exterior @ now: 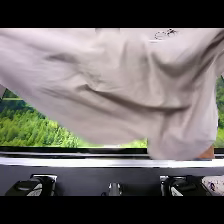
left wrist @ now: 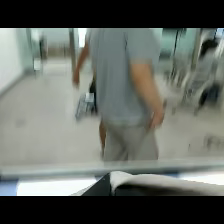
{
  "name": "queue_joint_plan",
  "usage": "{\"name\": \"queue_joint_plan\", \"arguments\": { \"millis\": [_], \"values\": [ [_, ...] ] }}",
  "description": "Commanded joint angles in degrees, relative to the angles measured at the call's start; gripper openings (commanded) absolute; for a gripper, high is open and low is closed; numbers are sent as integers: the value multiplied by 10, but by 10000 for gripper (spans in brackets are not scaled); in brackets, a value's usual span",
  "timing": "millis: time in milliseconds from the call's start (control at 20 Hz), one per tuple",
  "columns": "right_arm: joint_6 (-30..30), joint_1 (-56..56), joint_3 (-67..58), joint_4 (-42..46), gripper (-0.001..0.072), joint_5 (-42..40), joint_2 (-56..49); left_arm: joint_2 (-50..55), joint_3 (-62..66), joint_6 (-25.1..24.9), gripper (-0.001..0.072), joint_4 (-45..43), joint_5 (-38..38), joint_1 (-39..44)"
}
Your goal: Fold the shirts.
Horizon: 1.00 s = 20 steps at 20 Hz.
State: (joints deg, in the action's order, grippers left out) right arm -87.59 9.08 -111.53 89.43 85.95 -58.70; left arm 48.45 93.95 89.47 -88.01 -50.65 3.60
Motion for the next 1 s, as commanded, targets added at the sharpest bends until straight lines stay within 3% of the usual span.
{"name": "queue_joint_plan", "arguments": {
  "millis": [0,200,350,400,450,550,600,750,850,950],
  "values": [
    [-2,0,136,11,24,19,-70,76,-108,2,18,-24,-39,1],
    [-73,0,316,-32,26,-256,-189,205,-249,8,20,-18,44,1],
    [-168,0,321,-103,25,-292,-274,302,-250,87,23,-6,19,1],
    [-182,0,321,-134,27,-294,-290,321,-250,104,37,17,7,1],
    [-183,0,321,-166,73,-295,-300,331,-250,99,88,42,-2,1],
    [-164,-4,301,-172,504,-272,-300,332,-235,73,465,44,-64,-10],
    [-127,-14,275,-167,635,-237,-297,330,-221,59,546,45,-111,-23],
    [-59,-101,202,-173,648,-96,-294,309,-222,18,550,90,-253,-92],
    [-31,-173,201,-172,604,4,-295,271,-297,0,550,176,-279,-129],
    [-7,-213,230,-167,543,58,-295,219,-421,0,550,204,-273,-128]
  ]
}}
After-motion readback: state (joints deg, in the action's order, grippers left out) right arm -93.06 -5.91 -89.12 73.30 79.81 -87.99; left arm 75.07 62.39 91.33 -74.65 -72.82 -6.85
